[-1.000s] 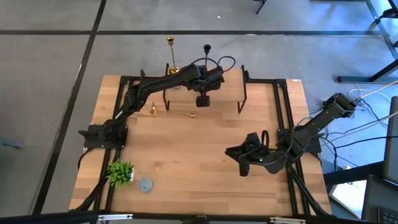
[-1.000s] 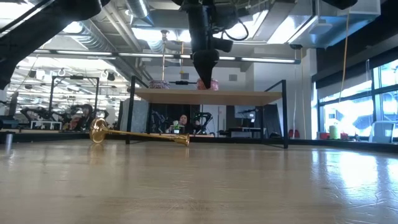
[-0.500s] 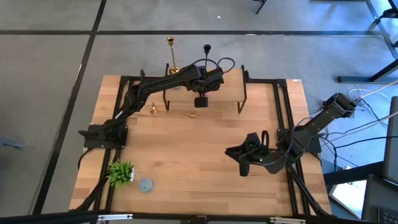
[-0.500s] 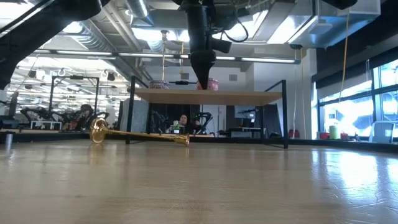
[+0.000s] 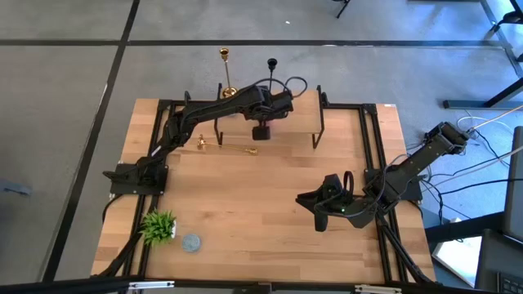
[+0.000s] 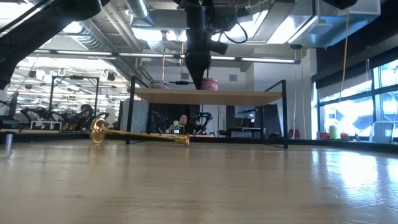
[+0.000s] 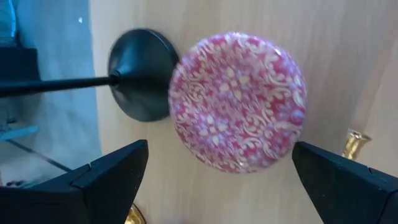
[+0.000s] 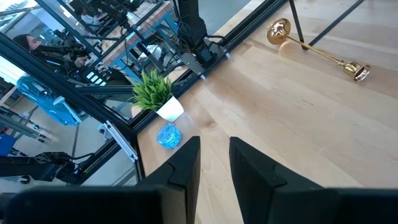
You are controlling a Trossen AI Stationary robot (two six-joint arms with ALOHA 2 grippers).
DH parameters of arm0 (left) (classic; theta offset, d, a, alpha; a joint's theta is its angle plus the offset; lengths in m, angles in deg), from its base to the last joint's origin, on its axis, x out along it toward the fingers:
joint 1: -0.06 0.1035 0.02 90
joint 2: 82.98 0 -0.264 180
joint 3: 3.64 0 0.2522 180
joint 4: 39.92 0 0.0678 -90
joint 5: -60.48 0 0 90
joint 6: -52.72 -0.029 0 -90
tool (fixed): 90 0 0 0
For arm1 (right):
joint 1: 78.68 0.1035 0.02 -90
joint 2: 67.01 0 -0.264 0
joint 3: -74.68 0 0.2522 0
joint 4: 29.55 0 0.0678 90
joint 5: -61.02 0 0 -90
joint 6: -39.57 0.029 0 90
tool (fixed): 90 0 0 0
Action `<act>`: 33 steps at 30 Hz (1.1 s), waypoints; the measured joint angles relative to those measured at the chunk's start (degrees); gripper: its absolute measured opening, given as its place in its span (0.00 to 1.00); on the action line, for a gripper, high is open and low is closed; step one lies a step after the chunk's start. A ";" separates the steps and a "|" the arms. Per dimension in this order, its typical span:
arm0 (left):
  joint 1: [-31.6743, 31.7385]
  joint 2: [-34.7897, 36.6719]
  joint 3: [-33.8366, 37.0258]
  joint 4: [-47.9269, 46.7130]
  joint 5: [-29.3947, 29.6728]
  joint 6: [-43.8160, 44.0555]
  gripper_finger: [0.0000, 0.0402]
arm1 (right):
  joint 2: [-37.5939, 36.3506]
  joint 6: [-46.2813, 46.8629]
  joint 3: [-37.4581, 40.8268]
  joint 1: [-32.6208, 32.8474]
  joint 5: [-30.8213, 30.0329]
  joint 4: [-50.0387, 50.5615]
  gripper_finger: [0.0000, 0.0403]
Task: Pick & Place candle stick holders
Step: Put the pink scented candle on the shelf, then put the gold candle holder on the shelf
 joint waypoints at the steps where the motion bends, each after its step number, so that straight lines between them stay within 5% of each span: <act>1: -0.12 0.00 0.00 -0.58 -0.13 0.29 0.99 | 0.00 0.00 -0.01 0.02 0.02 0.01 0.22; 19: -2.45 4.12 -0.20 -4.04 -0.14 9.37 0.99 | 0.02 0.00 0.01 0.02 2.03 -0.26 0.22; 33: -7.10 8.64 -0.20 -8.75 -8.32 20.05 0.99 | 0.02 -0.44 0.01 0.00 6.16 -0.47 0.22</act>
